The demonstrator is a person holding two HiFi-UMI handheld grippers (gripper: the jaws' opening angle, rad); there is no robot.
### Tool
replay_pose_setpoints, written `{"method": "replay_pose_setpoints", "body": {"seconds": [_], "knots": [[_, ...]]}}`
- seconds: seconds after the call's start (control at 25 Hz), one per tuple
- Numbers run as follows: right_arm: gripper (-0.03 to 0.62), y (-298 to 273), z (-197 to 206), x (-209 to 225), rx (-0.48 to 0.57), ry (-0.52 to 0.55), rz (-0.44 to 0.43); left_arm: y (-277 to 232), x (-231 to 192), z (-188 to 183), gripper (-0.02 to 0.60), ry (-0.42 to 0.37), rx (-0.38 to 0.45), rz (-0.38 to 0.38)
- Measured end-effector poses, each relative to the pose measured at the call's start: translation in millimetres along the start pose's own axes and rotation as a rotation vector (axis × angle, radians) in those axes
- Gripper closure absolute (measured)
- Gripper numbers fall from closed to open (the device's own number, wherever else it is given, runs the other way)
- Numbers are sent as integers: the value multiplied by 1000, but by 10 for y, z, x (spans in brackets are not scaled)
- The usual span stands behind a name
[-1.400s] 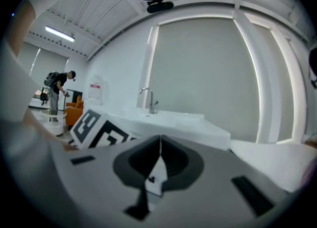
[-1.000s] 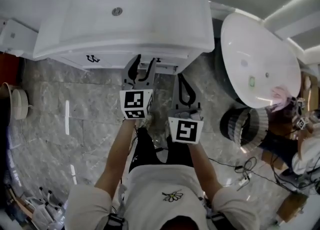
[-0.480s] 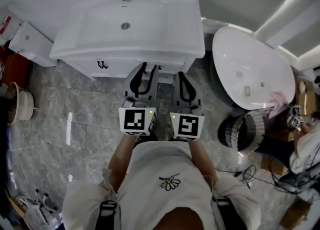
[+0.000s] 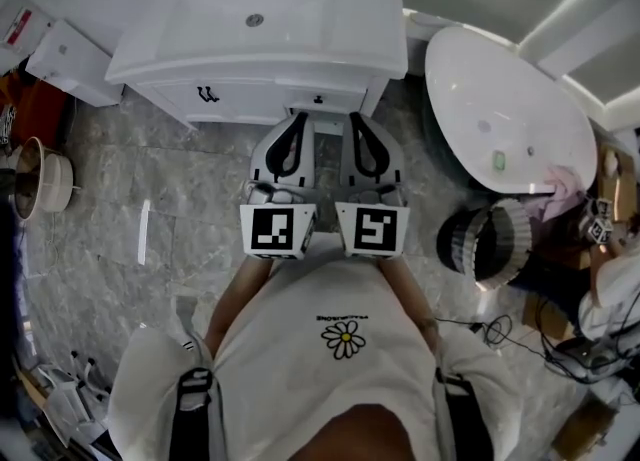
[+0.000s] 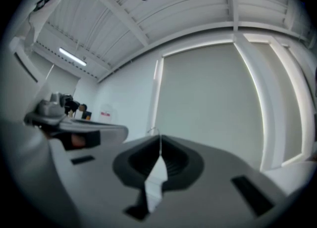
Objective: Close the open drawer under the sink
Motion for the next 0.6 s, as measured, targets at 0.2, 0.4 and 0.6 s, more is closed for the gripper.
{"method": "replay_pose_setpoints", "body": {"seconds": [0.2, 0.4, 0.6], "knots": [[565, 148, 40, 33, -12, 35, -18, 78, 35, 96, 560, -17, -3, -2], [565, 348, 51, 159, -15, 67, 6, 192, 57, 42, 560, -38, 16, -69], [565, 480, -1, 301, 6, 66, 24, 227, 259, -48, 560, -52, 48, -68]]}}
Point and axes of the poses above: the fingertips, and each gripper's own axes: y backward along the fingers, x to its right, z out of its underside, the point moved 3 cm from there along y, backward along the fingers, and after that the axes turned 15 degrees about -y, right-handed, at the moved point
